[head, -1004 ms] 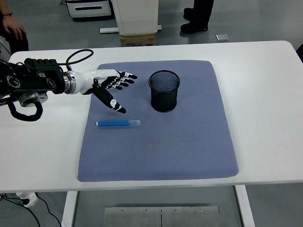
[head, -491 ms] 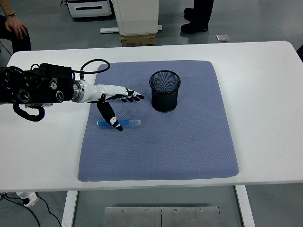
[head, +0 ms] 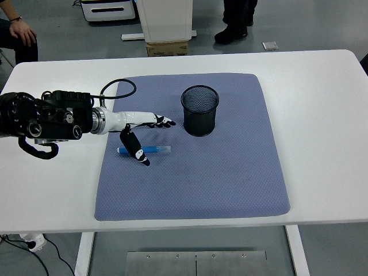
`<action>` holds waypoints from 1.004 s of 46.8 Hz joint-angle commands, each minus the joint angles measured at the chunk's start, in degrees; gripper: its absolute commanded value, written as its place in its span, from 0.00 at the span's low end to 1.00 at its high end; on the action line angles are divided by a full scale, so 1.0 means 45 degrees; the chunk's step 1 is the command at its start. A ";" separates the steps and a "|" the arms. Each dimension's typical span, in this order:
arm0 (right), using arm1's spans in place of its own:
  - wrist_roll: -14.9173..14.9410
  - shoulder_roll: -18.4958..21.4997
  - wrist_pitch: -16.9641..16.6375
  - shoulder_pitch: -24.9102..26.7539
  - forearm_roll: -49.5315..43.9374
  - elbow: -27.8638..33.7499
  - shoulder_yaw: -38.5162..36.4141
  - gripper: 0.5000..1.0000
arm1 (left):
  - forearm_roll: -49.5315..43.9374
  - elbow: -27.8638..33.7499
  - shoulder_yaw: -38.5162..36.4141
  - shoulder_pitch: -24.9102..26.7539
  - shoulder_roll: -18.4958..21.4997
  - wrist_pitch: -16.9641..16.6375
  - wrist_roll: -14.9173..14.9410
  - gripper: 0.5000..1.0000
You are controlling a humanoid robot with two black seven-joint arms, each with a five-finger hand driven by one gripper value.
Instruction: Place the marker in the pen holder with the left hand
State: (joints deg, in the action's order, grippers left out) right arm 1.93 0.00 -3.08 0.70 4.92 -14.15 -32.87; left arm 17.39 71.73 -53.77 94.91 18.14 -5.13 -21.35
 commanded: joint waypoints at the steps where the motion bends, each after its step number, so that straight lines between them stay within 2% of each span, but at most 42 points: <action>1: 0.0001 0.0000 0.0002 0.0000 0.0000 0.0000 0.0000 1.00 | 0.0003 -0.0002 -0.0062 -0.0057 -0.0066 -0.0051 -0.0002 0.82; 3: 0.0001 0.0000 0.0002 0.0000 0.0000 0.0000 0.0000 1.00 | 0.0003 -0.0002 -0.0101 -0.0057 -0.0164 -0.0090 -0.0002 0.74; 6: 0.0001 0.0000 0.0002 0.0000 0.0000 0.0000 0.0000 1.00 | 0.0062 -0.0002 -0.0140 -0.0096 -0.0223 -0.0246 -0.0022 0.70; 15: 0.0001 0.0000 0.0002 0.0000 0.0000 0.0000 0.0000 1.00 | 0.0824 -0.0021 -0.0218 -0.0233 -0.0203 -0.0539 -0.0022 0.45; 36: 0.0001 0.0000 0.0002 0.0000 0.0000 0.0000 0.0000 1.00 | 0.1644 -0.0060 -0.0257 -0.0486 -0.0301 -0.1457 -0.0041 0.44; 44: 0.0001 0.0000 0.0002 0.0000 0.0000 0.0000 0.0000 1.00 | 0.1703 -0.0119 -0.0452 -0.0545 -0.0301 -0.1575 -0.0080 0.44; 47: 0.0001 0.0000 0.0002 0.0000 0.0000 0.0000 0.0000 1.00 | 0.1703 -0.0138 -0.0511 -0.0545 -0.0301 -0.1750 -0.0100 0.40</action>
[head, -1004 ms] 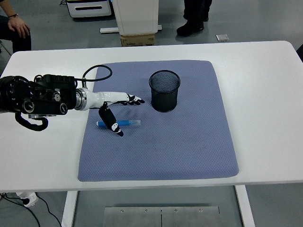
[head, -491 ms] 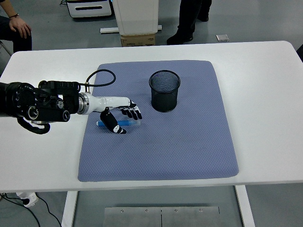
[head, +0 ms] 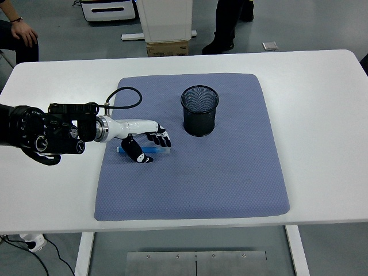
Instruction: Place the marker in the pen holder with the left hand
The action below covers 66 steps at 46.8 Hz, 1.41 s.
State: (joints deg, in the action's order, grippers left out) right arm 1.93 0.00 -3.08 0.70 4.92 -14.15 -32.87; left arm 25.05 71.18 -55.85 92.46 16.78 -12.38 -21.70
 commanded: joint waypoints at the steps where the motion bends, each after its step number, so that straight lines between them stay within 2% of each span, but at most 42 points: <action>1: 0.0001 0.0000 0.0000 0.0000 0.0000 0.0001 0.0000 1.00 | 0.0000 -0.0017 -0.0049 -0.0001 0.0001 -0.0179 -0.0021 0.38; 5: 0.0001 0.0000 0.0000 0.0000 0.0000 0.0001 0.0000 1.00 | 0.0077 -0.0017 -0.0186 -0.0001 0.0001 -0.0355 -0.0041 0.31; 8: 0.0001 0.0000 0.0000 0.0000 0.0000 0.0001 0.0000 1.00 | 0.0175 -0.0036 -0.0206 -0.0020 0.0001 -0.0394 -0.0060 0.22; 10: 0.0001 0.0000 0.0000 0.0000 0.0000 0.0001 0.0000 1.00 | 0.0195 -0.0036 -0.0206 -0.0020 0.0001 -0.0394 -0.0060 0.20; 11: 0.0001 0.0000 0.0000 0.0000 0.0000 0.0001 0.0000 1.00 | 0.0234 -0.0036 -0.0206 -0.0020 0.0001 -0.0413 -0.0060 0.13; 16: 0.0001 0.0000 0.0000 0.0000 0.0000 0.0001 0.0000 1.00 | 0.0234 -0.0036 -0.0225 -0.0040 0.0001 -0.0414 -0.0060 0.06; 40: 0.0001 0.0000 0.0000 0.0000 0.0000 0.0001 0.0000 1.00 | 0.0273 -0.0173 -0.0225 -0.0118 0.0001 -0.0414 -0.0392 0.10; 42: 0.0001 0.0000 0.0000 0.0000 0.0000 0.0001 0.0000 1.00 | 0.0273 -0.0193 -0.0225 -0.0118 0.0001 -0.0414 -0.0412 0.08; 43: 0.0001 0.0000 0.0000 0.0000 0.0000 0.0001 0.0000 1.00 | 0.0273 -0.0231 -0.0225 -0.0118 0.0001 -0.0414 -0.0431 0.02; 44: 0.0001 0.0000 0.0000 0.0000 0.0000 0.0001 0.0000 1.00 | 0.0273 -0.0232 -0.0225 -0.0118 0.0001 -0.0414 -0.0431 0.00; 66: 0.0001 0.0000 0.0000 0.0000 0.0000 0.0001 0.0000 1.00 | 0.0254 -0.0427 -0.0206 -0.0098 0.0060 -0.0394 -0.0431 0.00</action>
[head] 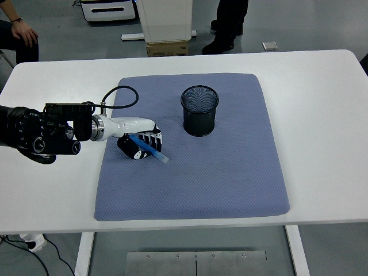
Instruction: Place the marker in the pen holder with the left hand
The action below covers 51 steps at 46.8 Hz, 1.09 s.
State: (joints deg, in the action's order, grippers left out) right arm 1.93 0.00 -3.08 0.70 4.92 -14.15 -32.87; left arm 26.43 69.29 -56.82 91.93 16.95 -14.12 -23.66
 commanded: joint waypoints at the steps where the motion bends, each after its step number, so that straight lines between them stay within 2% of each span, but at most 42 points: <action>1: 0.0001 0.0000 0.0000 0.0000 0.0000 0.0000 0.0001 1.00 | -0.0092 -0.0008 0.0010 0.0039 0.0023 -0.0006 0.0003 0.00; 23: 0.0001 0.0000 0.0000 0.0000 0.0000 0.0000 0.0001 1.00 | -0.0327 -0.0008 0.0108 0.0215 0.0179 0.0072 0.0003 0.00; 45: 0.0001 0.0000 0.0000 0.0000 0.0000 0.0000 0.0001 1.00 | -0.0893 0.0011 0.0322 0.0957 0.0472 0.0287 0.0003 0.00; 51: 0.0001 0.0000 0.0000 0.0000 0.0000 0.0000 0.0001 1.00 | -0.1049 0.0011 0.0791 0.1230 0.0745 0.0833 0.0003 0.00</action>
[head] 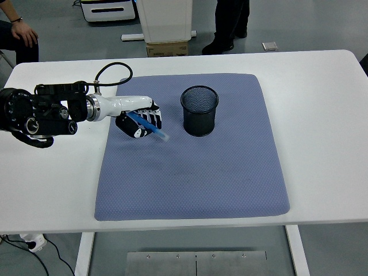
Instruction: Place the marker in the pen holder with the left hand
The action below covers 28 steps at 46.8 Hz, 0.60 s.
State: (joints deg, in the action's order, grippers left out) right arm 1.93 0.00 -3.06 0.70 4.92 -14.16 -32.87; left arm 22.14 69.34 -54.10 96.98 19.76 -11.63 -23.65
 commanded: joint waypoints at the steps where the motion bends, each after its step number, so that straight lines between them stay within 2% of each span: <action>1: 0.0001 0.0000 -0.0003 0.0000 0.0000 0.0002 0.0000 1.00 | -0.0135 0.0000 0.0225 0.0147 0.0180 0.0358 0.0001 0.00; 14: 0.0001 0.0000 -0.0003 0.0000 0.0000 0.0002 0.0000 1.00 | -0.0311 0.0000 0.0635 0.0811 0.0492 0.0495 0.0001 0.00; 28: 0.0001 0.0000 -0.0003 0.0000 0.0000 0.0002 0.0000 1.00 | -0.0370 -0.0019 0.1708 0.0870 0.0551 0.0749 0.0157 0.00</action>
State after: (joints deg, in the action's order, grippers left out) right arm 1.93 0.00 -3.09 0.70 4.92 -14.14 -32.87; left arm 20.50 69.28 -47.40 100.89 22.24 -8.38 -23.15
